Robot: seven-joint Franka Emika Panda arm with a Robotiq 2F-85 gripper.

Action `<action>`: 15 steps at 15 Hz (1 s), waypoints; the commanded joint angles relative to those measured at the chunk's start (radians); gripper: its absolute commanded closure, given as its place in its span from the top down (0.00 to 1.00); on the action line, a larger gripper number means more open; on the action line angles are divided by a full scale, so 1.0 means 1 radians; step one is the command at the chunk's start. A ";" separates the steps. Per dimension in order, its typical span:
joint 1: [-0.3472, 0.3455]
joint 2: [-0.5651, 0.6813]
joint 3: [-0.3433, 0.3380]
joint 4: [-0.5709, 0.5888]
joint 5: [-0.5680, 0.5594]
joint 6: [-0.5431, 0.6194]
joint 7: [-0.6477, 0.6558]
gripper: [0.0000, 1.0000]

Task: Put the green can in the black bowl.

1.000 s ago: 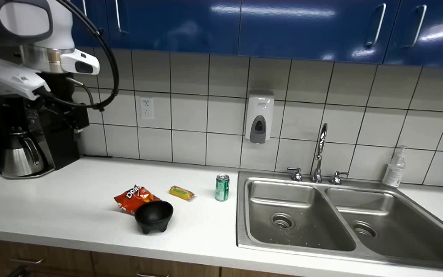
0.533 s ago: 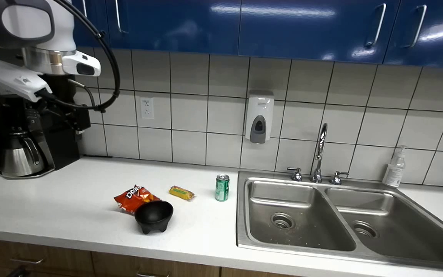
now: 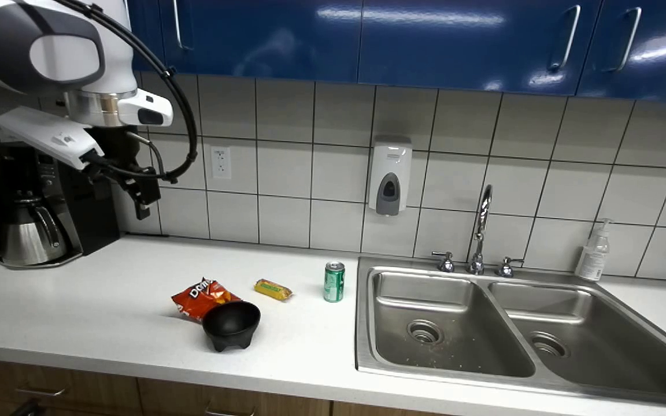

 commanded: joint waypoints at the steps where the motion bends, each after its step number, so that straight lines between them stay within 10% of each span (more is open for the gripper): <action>1: -0.029 0.061 -0.032 0.001 -0.015 0.058 -0.030 1.00; 15: -0.028 0.346 -0.279 0.062 0.055 0.234 -0.319 1.00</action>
